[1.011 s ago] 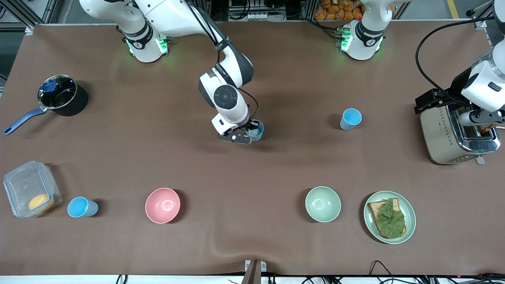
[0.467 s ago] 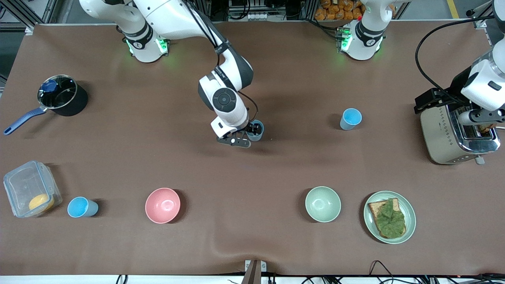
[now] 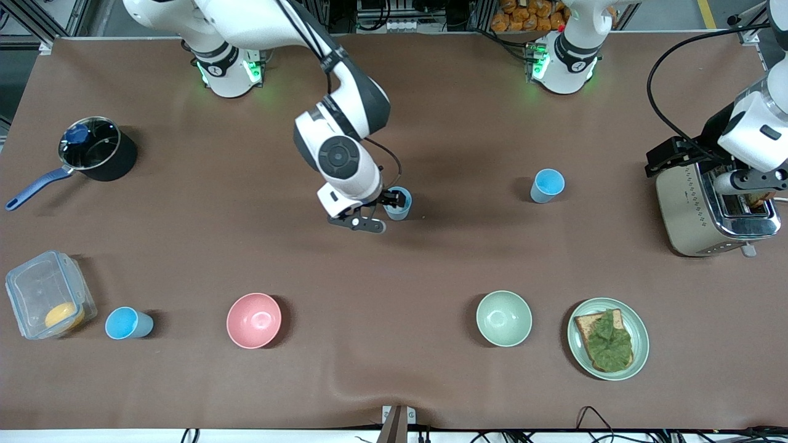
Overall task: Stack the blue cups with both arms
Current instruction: 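Set the cup down and open the right gripper while the left gripper reaches out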
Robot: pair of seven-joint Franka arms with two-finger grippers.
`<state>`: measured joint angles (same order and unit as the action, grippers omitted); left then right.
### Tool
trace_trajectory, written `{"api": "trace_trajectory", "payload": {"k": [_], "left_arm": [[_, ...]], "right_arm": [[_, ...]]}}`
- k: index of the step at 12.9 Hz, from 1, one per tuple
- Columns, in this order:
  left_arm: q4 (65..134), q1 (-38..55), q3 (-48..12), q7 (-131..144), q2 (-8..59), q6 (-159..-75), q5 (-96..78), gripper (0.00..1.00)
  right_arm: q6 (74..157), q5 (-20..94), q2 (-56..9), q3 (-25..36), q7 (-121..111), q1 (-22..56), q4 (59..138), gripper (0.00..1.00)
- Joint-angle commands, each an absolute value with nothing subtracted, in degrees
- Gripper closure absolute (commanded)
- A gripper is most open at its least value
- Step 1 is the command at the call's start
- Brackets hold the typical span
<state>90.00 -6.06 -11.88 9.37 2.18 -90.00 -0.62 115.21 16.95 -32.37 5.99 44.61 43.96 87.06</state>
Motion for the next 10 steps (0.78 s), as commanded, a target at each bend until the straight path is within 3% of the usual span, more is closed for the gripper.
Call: {"api": "trace_trajectory", "payload": {"k": [1,7,10], "left_arm": [[89.6,-6.0,-12.4,9.9,1.6,-89.2,-0.4,0.0],[93.8,-3.6,-14.5,13.2,1.3,-91.1,-1.4,0.0],[98.3,-3.7,-16.8,16.3,0.4,-93.9,-1.6,0.0]], "right_arm": [[112.9,16.6,-27.8,5.4,44.5,41.1,87.5,0.0],[109.5,7.8,-21.4,5.3,43.6,36.4,86.9,0.0],[103.8,7.6,-20.4,5.4,39.4,32.4,83.5,0.0]]}}
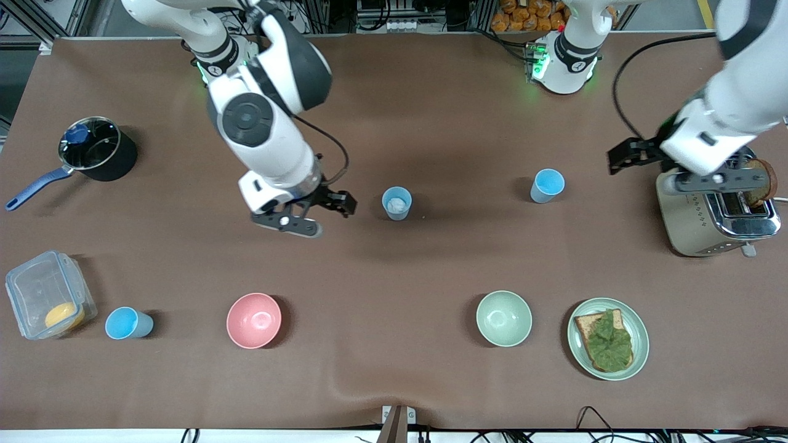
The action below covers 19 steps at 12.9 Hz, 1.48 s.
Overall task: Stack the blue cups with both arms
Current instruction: 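Retract the right arm while the left gripper grasps the other blue cup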
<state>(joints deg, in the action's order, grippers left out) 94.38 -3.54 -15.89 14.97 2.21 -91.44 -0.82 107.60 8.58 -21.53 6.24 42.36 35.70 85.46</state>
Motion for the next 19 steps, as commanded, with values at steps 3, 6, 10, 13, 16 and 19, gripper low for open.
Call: {"api": "trace_trajectory", "payload": {"k": [3,6,10,13,16,19], "left_arm": [[104.0,-3.8,-18.1,16.4,-0.3,-98.6,-2.5,0.0],[110.2,-3.8,-20.2,16.5,-1.2,-105.0,-3.9,0.0],[117.0,-3.6,-21.8,16.5,-1.1,-111.5,-7.2,0.0],[123.1,-3.8,-23.9,16.3,-1.5,-116.1,-8.2,0.0],[130.4,-3.9,-25.7,16.3,-3.5,-123.0,-8.2,0.0],[135.2,-4.0,-26.1,15.3,-3.6,-127.4,-8.2,0.0]], "right_arm": [[96.3,7.6,-20.4,5.4,32.3,27.4,78.4,0.0],[94.7,7.6,-18.5,5.4,24.5,22.8,78.0,0.0],[93.2,5.7,-16.9,5.4,18.7,18.6,78.0,0.0],[92.5,3.2,-16.3,5.4,10.9,15.9,78.0,0.0],[92.4,3.3,-15.1,5.3,4.2,12.8,78.1,0.0],[92.0,3.4,-14.3,5.1,-1.2,9.8,78.5,0.0]]}}
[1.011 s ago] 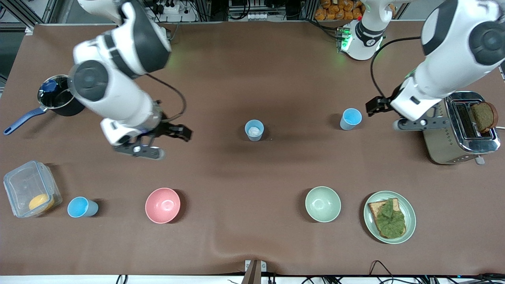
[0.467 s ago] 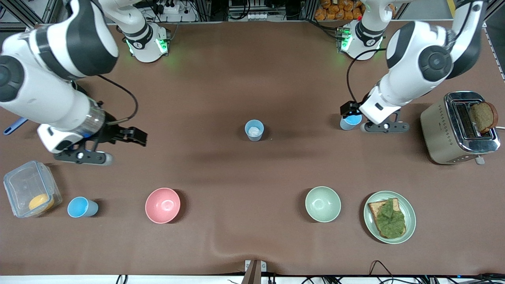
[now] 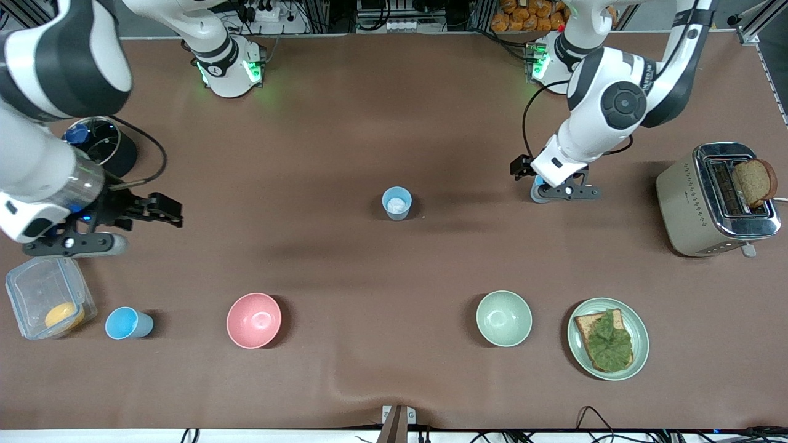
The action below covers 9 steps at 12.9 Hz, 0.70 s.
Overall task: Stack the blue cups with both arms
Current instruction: 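Retract the right arm while the left gripper grasps the other blue cup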
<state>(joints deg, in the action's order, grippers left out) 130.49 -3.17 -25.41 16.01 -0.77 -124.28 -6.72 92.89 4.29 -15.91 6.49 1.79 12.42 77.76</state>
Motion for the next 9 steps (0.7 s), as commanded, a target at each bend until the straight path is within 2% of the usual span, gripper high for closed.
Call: {"api": "trace_trajectory", "payload": {"k": [1,5,9], "left_arm": [[137.1,-4.1,-26.2,15.2,-3.6,-129.5,-8.2,0.0],[142.4,-5.1,-26.2,14.9,-1.9,-137.4,-8.2,0.0],[144.3,-5.1,-26.1,14.9,1.1,-142.0,-8.3,0.0]], "right_arm": [[91.8,3.6,-14.1,5.1,-2.3,9.1,78.5,0.0],[92.1,3.4,-10.5,5.4,-3.4,8.4,81.4,0.0],[94.0,4.0,-6.9,5.3,-3.4,6.6,86.4,0.0]]}}
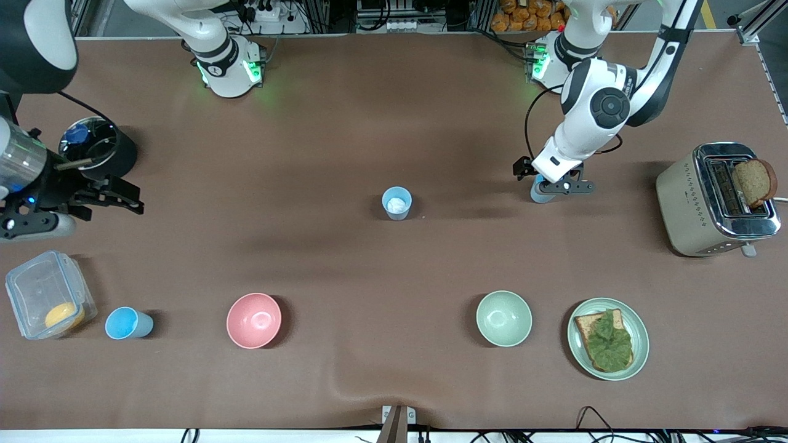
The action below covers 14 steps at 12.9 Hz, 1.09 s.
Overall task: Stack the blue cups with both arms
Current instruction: 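Lift the blue cup with the left gripper over the placed cup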
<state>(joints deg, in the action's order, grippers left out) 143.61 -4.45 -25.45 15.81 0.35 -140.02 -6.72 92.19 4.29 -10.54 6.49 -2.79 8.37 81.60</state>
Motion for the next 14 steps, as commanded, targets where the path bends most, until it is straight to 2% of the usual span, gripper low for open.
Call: {"api": "trace_trajectory", "payload": {"k": [1,2,3,4,6,9,10,12,13,14], "left_arm": [[144.3,-5.1,-26.1,14.9,1.8,-142.7,-8.2,0.0],[144.3,-5.0,-26.1,14.9,2.5,-143.3,-8.2,0.0],[144.3,-5.1,-26.1,14.8,3.2,-143.8,-8.1,0.05],[144.4,-5.1,-26.1,14.7,3.6,-144.1,-7.8,0.18],[144.5,-5.2,-26.0,14.6,4.3,-144.1,-7.6,0.35],[144.6,-7.7,-25.8,10.2,5.5,-144.1,-7.5,0.56],[144.7,-8.2,-25.8,9.4,5.5,-144.0,-7.5,0.67],[144.8,-8.2,-25.8,9.2,4.8,-143.3,-7.5,0.94],[144.7,-8.2,-25.8,9.2,4.1,-142.0,-7.5,1.0],[144.3,-8.1,-25.9,9.2,3.3,-140.7,-7.5,1.0]], "right_arm": [[95.7,4.0,-5.4,5.3,-3.4,6.3,88.7,0.0],[98.1,4.1,-3.3,5.2,-3.4,5.9,92.2,0.0],[100.7,4.2,-1.3,5.1,-3.7,5.5,95.7,0.0],[102.1,4.4,-0.2,5.1,-4.9,5.3,97.8,0.0],[102.4,5.2,0.2,5.0,-5.2,4.5,98.6,0.0],[102.3,5.2,1.1,4.8,-5.3,4.2,98.6,0.0],[102.3,5.2,1.1,4.8,-5.3,4.1,98.7,0.0],[102.5,5.2,1.6,4.9,-5.4,4.0,99.1,0.0],[103.1,5.2,2.1,4.9,-5.4,3.9,100.0,0.0],[103.3,5.2,2.1,4.9,-5.4,3.8,100.8,0.0]]}}
